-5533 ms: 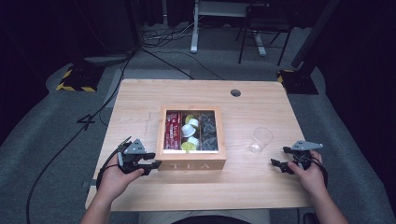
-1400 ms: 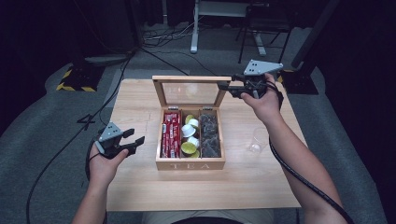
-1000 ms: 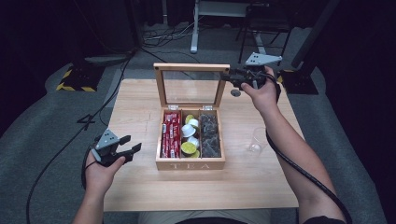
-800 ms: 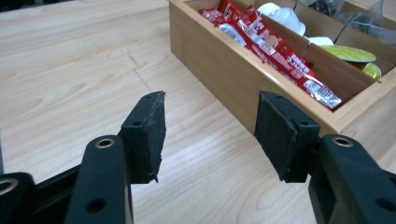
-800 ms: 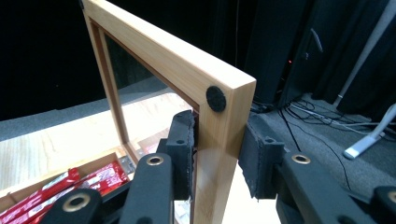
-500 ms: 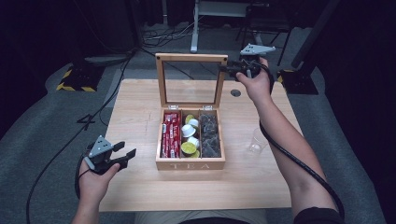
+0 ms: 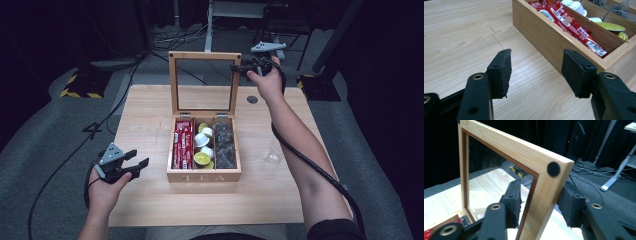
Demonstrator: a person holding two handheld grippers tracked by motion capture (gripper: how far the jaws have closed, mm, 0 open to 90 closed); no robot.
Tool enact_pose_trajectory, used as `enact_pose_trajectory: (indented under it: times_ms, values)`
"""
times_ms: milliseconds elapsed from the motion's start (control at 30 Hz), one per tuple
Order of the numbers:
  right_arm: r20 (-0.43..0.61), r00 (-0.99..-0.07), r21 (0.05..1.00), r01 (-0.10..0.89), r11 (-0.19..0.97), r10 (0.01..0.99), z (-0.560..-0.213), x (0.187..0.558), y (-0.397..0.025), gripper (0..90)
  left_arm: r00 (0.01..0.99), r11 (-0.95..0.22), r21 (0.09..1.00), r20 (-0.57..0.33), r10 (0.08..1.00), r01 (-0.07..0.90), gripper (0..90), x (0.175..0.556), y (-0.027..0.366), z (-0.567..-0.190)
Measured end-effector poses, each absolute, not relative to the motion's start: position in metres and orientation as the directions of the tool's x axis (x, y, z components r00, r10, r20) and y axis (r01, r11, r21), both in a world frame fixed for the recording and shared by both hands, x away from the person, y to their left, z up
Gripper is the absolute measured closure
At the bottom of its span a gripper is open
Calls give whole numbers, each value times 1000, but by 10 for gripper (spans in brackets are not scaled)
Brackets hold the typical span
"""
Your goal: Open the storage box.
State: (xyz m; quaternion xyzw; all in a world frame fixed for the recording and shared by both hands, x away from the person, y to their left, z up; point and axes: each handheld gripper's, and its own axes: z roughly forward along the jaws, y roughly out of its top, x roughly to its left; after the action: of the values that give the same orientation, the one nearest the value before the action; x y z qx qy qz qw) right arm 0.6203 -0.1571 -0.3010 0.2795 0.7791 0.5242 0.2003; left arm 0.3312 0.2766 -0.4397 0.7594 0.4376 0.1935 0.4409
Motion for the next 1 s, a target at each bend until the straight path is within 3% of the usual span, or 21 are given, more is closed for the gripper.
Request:
enact_pose_trajectory:
  times_ms: [333,567,1000]
  values:
    - [41,-739,933,270,240,672,-311,631,-152,422,535,-220,836,-101,839,503,422,332,277,-441]
    - [6,-733,933,249,260,680,-311,630,-151,325,535,-221,833,-104,838,507,420,332,277,-441]
    - [-3,-770,925,240,293,638,-295,596,-178,316,544,-229,830,-104,833,509,415,340,276,-440]
